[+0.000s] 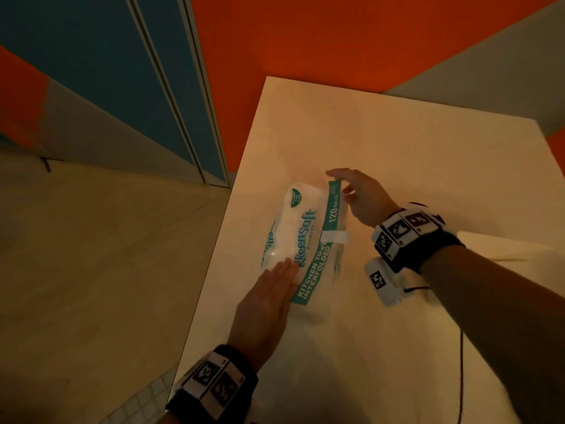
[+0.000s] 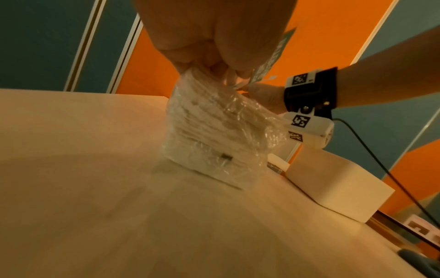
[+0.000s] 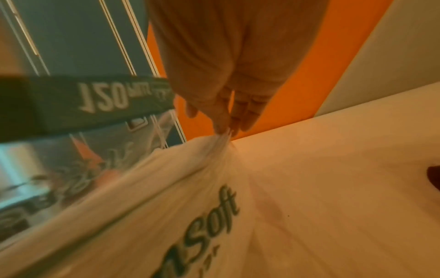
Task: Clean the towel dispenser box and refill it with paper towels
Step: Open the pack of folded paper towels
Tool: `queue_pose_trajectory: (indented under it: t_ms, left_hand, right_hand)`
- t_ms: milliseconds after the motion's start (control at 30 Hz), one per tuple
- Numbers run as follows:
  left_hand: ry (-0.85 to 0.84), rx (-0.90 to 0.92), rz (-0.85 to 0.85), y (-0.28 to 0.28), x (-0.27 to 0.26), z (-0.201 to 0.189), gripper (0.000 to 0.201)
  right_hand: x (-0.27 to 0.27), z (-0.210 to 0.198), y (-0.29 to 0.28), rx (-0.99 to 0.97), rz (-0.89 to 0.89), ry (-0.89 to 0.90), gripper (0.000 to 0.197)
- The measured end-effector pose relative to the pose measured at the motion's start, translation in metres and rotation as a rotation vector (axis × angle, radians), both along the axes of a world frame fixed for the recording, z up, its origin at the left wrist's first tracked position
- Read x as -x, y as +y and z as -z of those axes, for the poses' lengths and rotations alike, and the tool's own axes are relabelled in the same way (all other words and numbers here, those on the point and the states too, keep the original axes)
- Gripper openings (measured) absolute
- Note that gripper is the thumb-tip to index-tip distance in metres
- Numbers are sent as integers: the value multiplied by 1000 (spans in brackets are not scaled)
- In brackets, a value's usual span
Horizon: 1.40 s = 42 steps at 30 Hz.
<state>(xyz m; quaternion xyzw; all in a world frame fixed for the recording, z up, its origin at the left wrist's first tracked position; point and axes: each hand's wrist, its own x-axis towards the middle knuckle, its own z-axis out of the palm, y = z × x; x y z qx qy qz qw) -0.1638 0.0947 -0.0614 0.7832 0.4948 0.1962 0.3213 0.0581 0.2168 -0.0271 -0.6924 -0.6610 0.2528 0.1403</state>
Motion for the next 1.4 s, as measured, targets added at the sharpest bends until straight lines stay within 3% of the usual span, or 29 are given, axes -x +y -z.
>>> queue_pose_trajectory:
  t_ms: [133, 233, 300, 400, 500, 567, 633, 700, 800, 900, 1000, 1067, 1133, 1233, 1300, 1400]
  left_hand:
    - [-88, -21, -28, 0, 3, 8, 44]
    - [-174, 127, -86, 0, 2, 7, 41]
    - [-271, 240, -151, 2, 4, 7, 51]
    - [-451, 308, -297, 6, 7, -1, 31]
    - [-743, 486, -597, 14, 13, -6, 20]
    - [-791, 553, -742, 19, 22, -1, 26]
    - [-801, 587, -827, 21, 30, 3, 19]
    - [-854, 655, -849, 21, 34, 6, 16]
    - [-921, 794, -849, 19, 34, 9, 17]
    - [-732, 854, -781, 15, 35, 15, 26]
    - [-497, 768, -759, 16, 38, 18, 58]
    - [-221, 525, -696, 19, 43, 16, 82]
    - [-1, 171, -549, 20, 50, 10, 81]
    - [4, -24, -231, 24, 47, -2, 67]
    - [-22, 49, -73, 31, 31, -9, 73]
    - [-45, 241, -45, 34, 13, 4, 68]
  right_hand:
    - [2, -7, 28, -1, -304, -40, 47]
    - [13, -10, 48, 40, -425, -49, 27]
    - [20, -12, 59, 85, -422, 53, 19]
    - [30, -11, 73, 224, -380, 232, 15]
    - [39, -7, 84, 319, -290, 361, 13]
    - [45, -1, 89, 322, -218, 358, 16]
    - [53, 10, 93, 298, -164, 330, 11]
    - [60, 20, 95, 295, -152, 306, 7]
    - [69, 26, 95, 320, -204, 230, 20]
    - [74, 20, 92, 328, -270, 8, 26]
    - [71, 3, 83, 100, -290, -179, 35]
    - [64, -17, 63, -77, -249, -115, 33]
    - [56, -31, 27, -213, -263, -31, 29]
    - [53, -31, -54, -316, -388, -184, 27]
    - [58, -21, -107, -194, -456, -299, 31]
    - [66, -1, -157, 26, -477, -320, 39]
